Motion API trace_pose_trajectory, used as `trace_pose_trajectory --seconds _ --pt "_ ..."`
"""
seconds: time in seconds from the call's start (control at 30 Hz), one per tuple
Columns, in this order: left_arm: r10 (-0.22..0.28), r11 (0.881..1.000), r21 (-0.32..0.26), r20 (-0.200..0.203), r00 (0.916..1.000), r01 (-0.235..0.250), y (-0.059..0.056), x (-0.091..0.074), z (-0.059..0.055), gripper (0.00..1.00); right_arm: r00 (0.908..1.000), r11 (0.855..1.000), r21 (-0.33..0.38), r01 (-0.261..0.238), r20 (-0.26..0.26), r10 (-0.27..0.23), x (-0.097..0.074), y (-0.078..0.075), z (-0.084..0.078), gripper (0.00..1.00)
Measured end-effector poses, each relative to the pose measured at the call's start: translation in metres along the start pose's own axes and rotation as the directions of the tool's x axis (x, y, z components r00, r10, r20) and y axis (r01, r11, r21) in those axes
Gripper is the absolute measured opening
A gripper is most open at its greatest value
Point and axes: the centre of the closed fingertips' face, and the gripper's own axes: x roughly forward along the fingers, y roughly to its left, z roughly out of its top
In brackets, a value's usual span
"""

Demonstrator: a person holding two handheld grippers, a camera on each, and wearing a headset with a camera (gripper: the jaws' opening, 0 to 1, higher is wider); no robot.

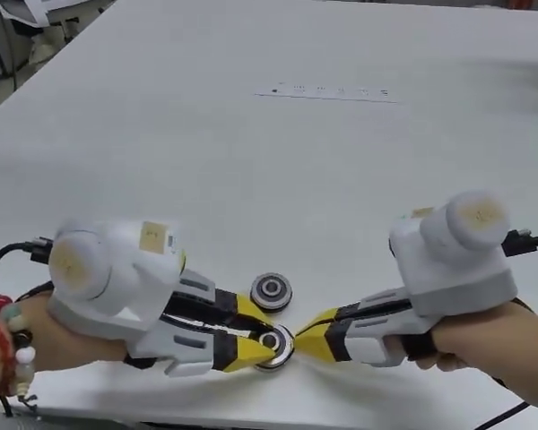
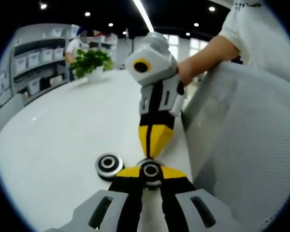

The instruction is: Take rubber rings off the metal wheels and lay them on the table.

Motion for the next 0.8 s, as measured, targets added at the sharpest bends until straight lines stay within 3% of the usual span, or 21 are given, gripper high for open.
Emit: trace_pose_trajectory --seconds 0.3,0.53,0.57,0.67,0.8 --pt "0.007 1.0 0.01 0.0 1.0 -0.007 -0.0016 -0.0004 -0.0002 0.14 0.9997 0.995 -0.097 0.017 -0.016 -0.018 0.0028 0.0032 -0.0024 0.0" --pt "0.009 1.0 0.011 0.0 1.0 -0.009 -0.0023 0.0008 0.001 0.14 0.996 0.979 -0.194 0.06 -0.054 -0.072 0.0046 0.0002 -0.0077 0.0" --pt "0.01 1.0 0.011 0.0 1.0 -0.01 -0.0023 0.0007 0.0009 0.14 0.996 0.981 -0.185 0.062 -0.053 -0.073 0.0048 0.0 -0.0073 0.0" --pt "0.012 1.0 0.013 -0.002 0.9999 -0.012 -0.002 0.0005 0.001 0.14 0.9982 0.998 -0.042 0.056 -0.02 -0.056 0.0021 -0.0019 -0.004 0.0" --pt "0.014 1.0 0.022 -0.004 0.9999 -0.014 -0.0017 0.0003 0.0011 0.14 0.9994 0.996 0.09 0.018 0.029 -0.021 -0.0029 -0.0006 0.0012 0.0"
